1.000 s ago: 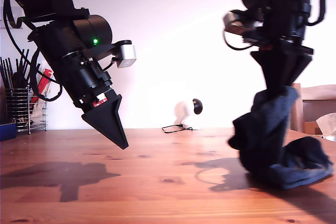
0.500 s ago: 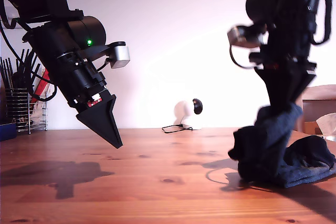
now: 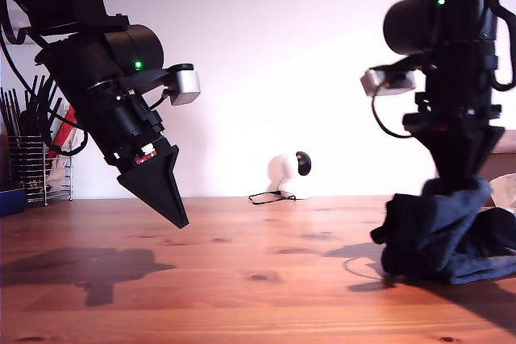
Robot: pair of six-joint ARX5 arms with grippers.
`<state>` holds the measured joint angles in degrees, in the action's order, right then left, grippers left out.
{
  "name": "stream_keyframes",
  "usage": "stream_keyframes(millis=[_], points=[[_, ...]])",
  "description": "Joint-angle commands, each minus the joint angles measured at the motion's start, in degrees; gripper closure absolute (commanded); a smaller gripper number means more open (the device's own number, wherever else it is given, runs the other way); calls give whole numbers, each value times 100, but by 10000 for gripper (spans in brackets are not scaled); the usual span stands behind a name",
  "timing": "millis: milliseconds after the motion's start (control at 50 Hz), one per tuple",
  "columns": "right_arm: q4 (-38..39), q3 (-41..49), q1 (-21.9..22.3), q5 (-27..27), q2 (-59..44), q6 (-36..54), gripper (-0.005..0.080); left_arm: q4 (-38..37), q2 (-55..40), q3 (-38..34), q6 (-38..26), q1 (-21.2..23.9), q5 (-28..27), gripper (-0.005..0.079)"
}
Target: Fold the socks in front of you. After folding them, place them to the right side.
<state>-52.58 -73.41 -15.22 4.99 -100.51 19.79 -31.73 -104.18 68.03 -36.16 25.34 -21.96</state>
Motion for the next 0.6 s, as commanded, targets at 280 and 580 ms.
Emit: stream_keyframes(millis=[280,580], points=[[297,476,164,162,-98,37,554,-116,7,-15,17,-103,-4,762],[391,463,96,343,-96,-9,393,-122,7,-15,15,-107,-9,762]])
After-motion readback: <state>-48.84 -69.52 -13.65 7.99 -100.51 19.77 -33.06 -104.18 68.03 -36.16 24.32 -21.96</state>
